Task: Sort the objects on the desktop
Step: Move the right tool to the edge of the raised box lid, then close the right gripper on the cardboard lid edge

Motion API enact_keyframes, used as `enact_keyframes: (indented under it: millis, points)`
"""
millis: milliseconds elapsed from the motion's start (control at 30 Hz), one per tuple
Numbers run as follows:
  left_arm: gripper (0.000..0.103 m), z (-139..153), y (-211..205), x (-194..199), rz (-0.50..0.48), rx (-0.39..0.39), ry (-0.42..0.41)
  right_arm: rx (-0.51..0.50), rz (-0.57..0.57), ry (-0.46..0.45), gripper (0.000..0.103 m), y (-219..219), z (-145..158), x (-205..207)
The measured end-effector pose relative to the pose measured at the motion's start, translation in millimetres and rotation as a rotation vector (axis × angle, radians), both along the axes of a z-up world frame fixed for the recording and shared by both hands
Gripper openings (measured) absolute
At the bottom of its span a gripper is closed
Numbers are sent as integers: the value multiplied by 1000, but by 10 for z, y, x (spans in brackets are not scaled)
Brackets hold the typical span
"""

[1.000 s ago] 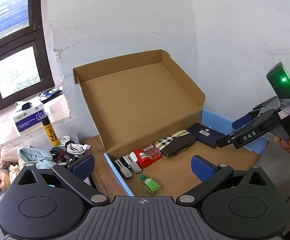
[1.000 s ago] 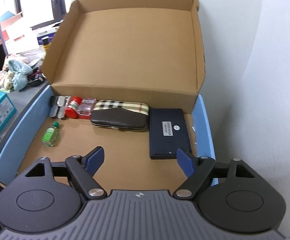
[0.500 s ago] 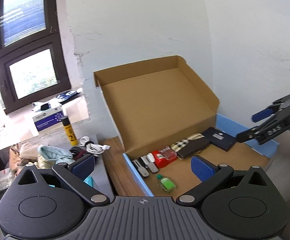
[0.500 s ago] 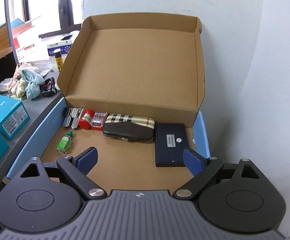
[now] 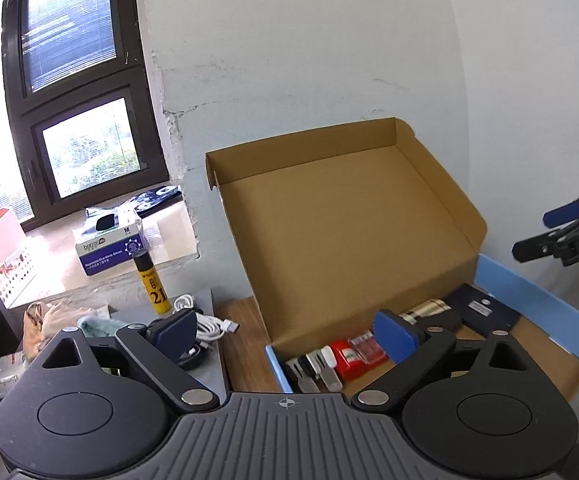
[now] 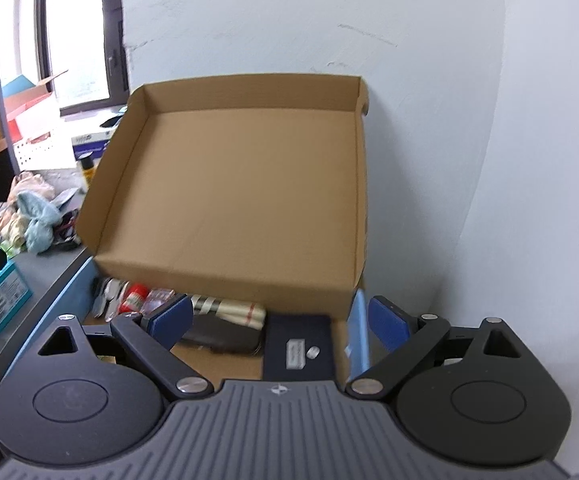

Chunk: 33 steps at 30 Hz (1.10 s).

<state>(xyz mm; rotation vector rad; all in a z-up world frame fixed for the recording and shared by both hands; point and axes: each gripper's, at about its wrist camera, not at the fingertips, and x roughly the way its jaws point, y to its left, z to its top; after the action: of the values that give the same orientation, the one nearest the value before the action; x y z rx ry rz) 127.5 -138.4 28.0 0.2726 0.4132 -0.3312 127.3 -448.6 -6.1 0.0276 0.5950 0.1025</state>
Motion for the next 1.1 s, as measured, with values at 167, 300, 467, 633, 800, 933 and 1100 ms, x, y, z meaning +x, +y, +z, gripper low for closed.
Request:
enact_keyframes:
  millis: [167, 300, 467, 633, 800, 933, 1100]
  points:
    - [91, -62, -169, 247, 23, 20, -1, -3, -10, -19, 95, -148, -18, 214]
    - [85, -148, -251, 441, 64, 39, 9, 1, -33, -32, 93, -247, -64, 396]
    - [69, -235, -267, 729, 116, 13, 60, 19, -60, -32, 82, -386, -150, 685]
    - [43, -340, -213, 972, 161, -14, 113, 20, -73, -25, 69, -457, -246, 947]
    - [32, -409, -167, 1089, 184, -37, 141, 17, -83, -20, 52, -512, -339, 1193]
    - [32, -415, -168, 1123, 187, -40, 140, 23, -81, -11, 19, -548, -403, 1347]
    - [23, -397, -170, 1147, 191, -40, 129, 15, -74, -21, 4, -587, -426, 1341]
